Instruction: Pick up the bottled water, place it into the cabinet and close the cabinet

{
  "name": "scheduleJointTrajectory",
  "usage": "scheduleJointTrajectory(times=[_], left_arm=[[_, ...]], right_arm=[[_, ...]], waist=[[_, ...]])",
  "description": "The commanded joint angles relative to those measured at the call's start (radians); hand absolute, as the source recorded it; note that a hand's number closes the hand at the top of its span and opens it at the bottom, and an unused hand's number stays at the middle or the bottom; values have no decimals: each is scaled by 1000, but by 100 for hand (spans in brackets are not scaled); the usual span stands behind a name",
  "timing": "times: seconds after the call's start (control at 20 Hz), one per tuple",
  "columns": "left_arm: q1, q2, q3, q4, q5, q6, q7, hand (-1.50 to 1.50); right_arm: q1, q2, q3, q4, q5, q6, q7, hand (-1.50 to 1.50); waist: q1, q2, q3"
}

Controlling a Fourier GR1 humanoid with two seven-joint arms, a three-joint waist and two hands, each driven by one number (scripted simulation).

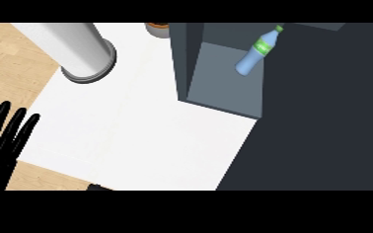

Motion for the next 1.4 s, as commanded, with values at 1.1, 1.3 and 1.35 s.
scheduleJointTrajectory(times=[1.1, 1.3, 1.35], left_arm=[[-36, 28, 34, 18, 30, -68, 6, -150], [-51, 28, 35, 36, 33, -67, 14, -150], [-41, 30, 31, 41, 32, -70, 17, -150]], right_arm=[[-86, 129, 35, 97, -144, -51, 107, 150], [-178, 135, -22, 107, -108, -55, 156, 150], [-202, 137, -35, 127, -96, -63, 181, 150]], waist=[[53, 53, 6], [36, 47, 5], [42, 45, 4]])
